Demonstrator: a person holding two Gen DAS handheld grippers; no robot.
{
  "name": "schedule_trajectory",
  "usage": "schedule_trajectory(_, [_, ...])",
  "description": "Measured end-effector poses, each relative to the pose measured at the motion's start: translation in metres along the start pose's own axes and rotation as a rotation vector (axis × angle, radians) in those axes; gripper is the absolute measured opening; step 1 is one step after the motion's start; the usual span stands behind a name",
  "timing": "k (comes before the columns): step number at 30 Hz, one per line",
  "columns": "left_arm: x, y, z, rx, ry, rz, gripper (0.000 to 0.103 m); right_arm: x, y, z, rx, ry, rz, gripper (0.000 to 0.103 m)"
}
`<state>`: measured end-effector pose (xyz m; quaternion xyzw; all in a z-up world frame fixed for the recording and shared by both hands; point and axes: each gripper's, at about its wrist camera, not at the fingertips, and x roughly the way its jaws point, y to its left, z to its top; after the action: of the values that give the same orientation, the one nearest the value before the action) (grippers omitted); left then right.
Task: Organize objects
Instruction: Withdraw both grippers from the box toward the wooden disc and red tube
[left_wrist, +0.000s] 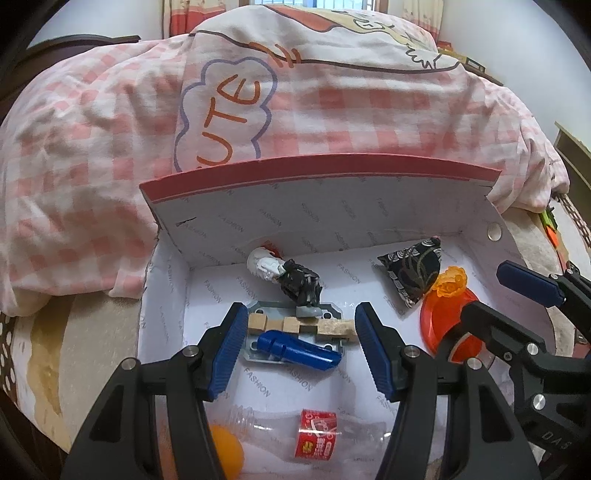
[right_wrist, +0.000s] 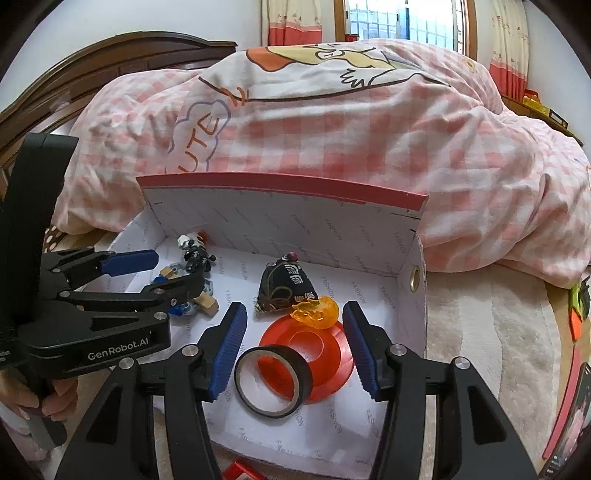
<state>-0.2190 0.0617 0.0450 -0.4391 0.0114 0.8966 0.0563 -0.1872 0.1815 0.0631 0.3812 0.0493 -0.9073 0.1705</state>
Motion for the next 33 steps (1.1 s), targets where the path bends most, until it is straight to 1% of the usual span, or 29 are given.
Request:
schedule_trajectory(2, [-0.002,-0.002,-0.002,-0.001,-0.001,-0.004,0.061,-0.002,0.001,-0.001,-0.003,-0.002,-0.002,0.057])
schedule_trajectory(4, [-0.007,-0.001,-0.004,-0.002,-0.003,-0.006,0.061,-0.004,0.003,-0.003,-0.009,-0.003,-0.003,0.061])
schedule_trajectory(10, [-0.013,-0.006,-0.006,-0.005,-0.007,-0.005,0.061,-0.011,0.007,-0.007,-0.009,-0.010,-0.001,0.062])
schedule_trajectory(11, [-0.009,0.007,0.002,-0.007,-0.006,-0.006,0.061,-0.013,0.007,-0.008,-0.007,-0.011,-0.001,0.062])
schedule_trajectory(12, [-0.013,0.008,-0.001,-0.008,-0.007,-0.007,0.061,-0.014,0.008,-0.009,-0.006,-0.013,0.000,0.062])
schedule_trajectory(14, [-0.028,0.031,-0.021,-0.010,-0.009,-0.006,0.061,-0.018,0.009,-0.011,-0.002,-0.017,0.002,0.062])
schedule_trajectory(17, [-0.033,0.034,-0.019,-0.014,-0.011,-0.010,0.061,-0.025,0.011,-0.015,-0.002,-0.023,0.002,0.062])
schedule_trajectory(26, [-0.055,0.042,-0.040,-0.023,-0.019,-0.020,0.061,-0.046,0.016,-0.031,0.001,-0.035,0.013,0.062])
schedule_trajectory(29, [-0.055,0.029,-0.038,-0.026,-0.020,-0.027,0.061,-0.054,0.020,-0.038,-0.007,-0.038,0.016,0.062])
schedule_trajectory(33, [-0.067,0.027,-0.046,-0.029,-0.024,-0.041,0.061,-0.063,0.026,-0.049,-0.021,-0.038,0.016,0.062])
